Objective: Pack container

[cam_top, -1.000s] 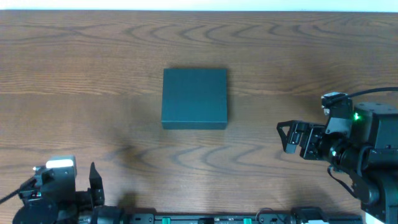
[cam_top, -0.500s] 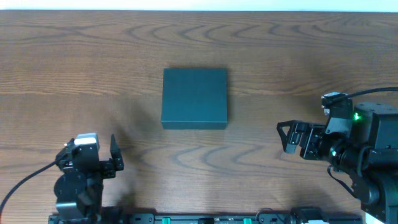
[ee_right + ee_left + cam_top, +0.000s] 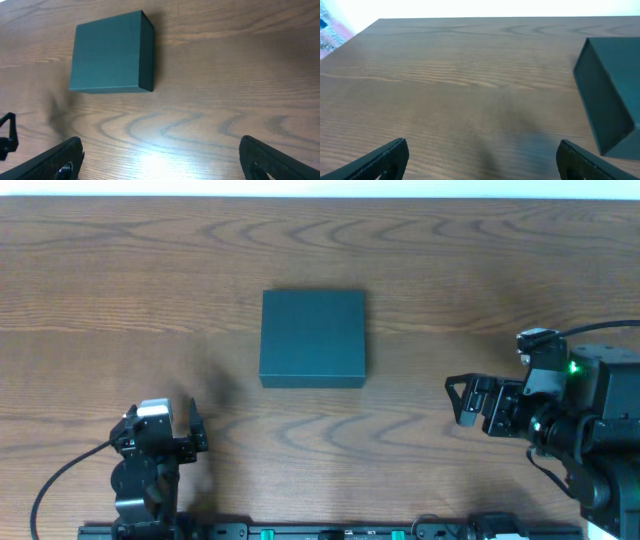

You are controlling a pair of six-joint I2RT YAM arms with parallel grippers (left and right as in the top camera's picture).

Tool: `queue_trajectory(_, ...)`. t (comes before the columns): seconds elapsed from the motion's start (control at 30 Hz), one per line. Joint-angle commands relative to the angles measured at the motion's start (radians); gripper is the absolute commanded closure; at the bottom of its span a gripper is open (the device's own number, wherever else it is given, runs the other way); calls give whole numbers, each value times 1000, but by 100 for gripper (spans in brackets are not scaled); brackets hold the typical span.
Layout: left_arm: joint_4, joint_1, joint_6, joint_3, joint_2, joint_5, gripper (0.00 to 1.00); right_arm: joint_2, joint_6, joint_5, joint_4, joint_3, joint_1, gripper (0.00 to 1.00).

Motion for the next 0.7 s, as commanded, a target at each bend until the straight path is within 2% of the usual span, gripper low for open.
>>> queue_trajectory(0.0,15,7,-6,-34,-13,8,5,-3,6,3,-1,2,10,1)
queue_trajectory(0.67,24,7,-23,-62,-12,23,5,-3,6,3,-1,2,10,1)
